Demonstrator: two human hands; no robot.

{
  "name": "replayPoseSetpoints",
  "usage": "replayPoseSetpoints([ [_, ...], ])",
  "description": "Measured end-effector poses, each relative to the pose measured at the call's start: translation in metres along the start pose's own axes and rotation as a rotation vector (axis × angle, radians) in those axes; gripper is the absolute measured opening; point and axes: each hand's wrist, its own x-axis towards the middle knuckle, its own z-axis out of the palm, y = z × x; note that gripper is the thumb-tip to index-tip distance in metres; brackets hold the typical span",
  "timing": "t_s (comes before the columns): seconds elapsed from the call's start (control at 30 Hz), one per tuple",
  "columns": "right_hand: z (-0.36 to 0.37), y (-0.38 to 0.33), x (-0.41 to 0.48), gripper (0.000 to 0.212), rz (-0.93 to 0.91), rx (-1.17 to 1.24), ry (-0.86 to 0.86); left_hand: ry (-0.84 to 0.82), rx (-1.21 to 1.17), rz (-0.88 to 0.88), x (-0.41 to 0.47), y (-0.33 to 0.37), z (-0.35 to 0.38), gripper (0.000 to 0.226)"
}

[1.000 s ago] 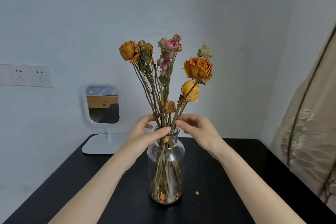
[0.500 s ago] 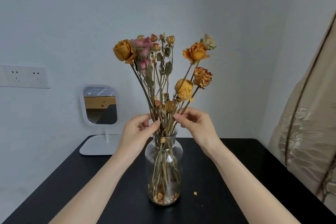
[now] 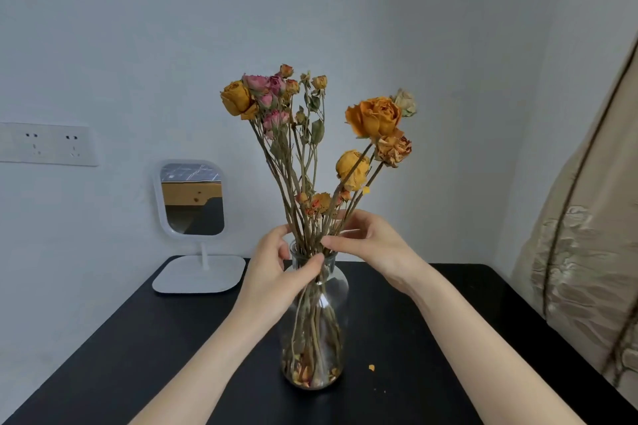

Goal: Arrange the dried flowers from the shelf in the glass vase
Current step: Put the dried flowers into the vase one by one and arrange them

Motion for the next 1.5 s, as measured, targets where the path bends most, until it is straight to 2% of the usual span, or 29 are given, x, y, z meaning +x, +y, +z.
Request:
replayPoseSetpoints([
  [0.07, 0.002, 0.000, 0.003, 0.044, 0.035, -0.006, -0.010, 0.019, 0.070, 0.003, -0.001, -0.001, 0.004, 0.055],
  [0.13, 0.004, 0.000, 0.004, 0.043, 0.032, 0.020, -0.033, 0.047, 0.140, 0.036, 0.002, 0.000, 0.007, 0.049],
  [0.2, 0.007, -0.001, 0.005, 0.037, 0.021, 0.068, -0.086, 0.073, 0.184, 0.066, 0.007, 0.000, 0.009, 0.033],
  [0.27, 0.007, -0.001, 0.004, 0.030, 0.001, 0.114, -0.103, 0.096, 0.175, 0.071, 0.013, 0.002, 0.007, 0.006],
  [0.37, 0.007, -0.001, 0.004, 0.029, -0.037, 0.162, -0.060, 0.084, 0.131, 0.063, 0.017, 0.000, 0.000, 0.022],
  [0.47, 0.008, 0.001, 0.003, 0.031, -0.071, 0.201, -0.041, 0.037, 0.036, 0.039, 0.018, -0.003, -0.006, 0.013],
  [0.63, 0.007, 0.006, 0.000, 0.040, -0.081, 0.115, -0.082, 0.024, 0.044, 0.015, 0.012, -0.006, -0.006, 0.013],
  [0.77, 0.005, 0.009, -0.002, 0.038, -0.094, 0.084, -0.065, 0.097, 0.054, 0.032, 0.008, -0.003, -0.004, 0.032],
  [0.93, 0.007, 0.005, -0.001, 0.027, -0.154, 0.114, 0.018, 0.185, -0.023, 0.076, 0.015, 0.002, -0.006, 0.017],
  [1.03, 0.008, 0.003, -0.003, 0.030, -0.183, 0.130, 0.025, 0.160, -0.064, 0.056, 0.016, 0.001, -0.007, 0.019],
  [1.17, 0.010, 0.004, -0.005, 0.035, -0.162, 0.056, 0.027, 0.086, -0.129, 0.015, 0.007, -0.005, -0.004, 0.005],
  [1.33, 0.011, 0.008, -0.004, 0.054, -0.078, 0.093, -0.040, -0.033, -0.057, -0.052, 0.001, -0.017, -0.006, 0.024],
  [1.43, 0.011, 0.011, -0.002, 0.056, -0.046, 0.218, -0.043, -0.061, 0.011, -0.015, 0.004, -0.016, -0.007, 0.028],
  [1.5, 0.013, 0.013, 0.000, 0.058, -0.045, 0.219, -0.023, -0.063, 0.003, -0.001, 0.004, -0.014, -0.005, 0.036],
])
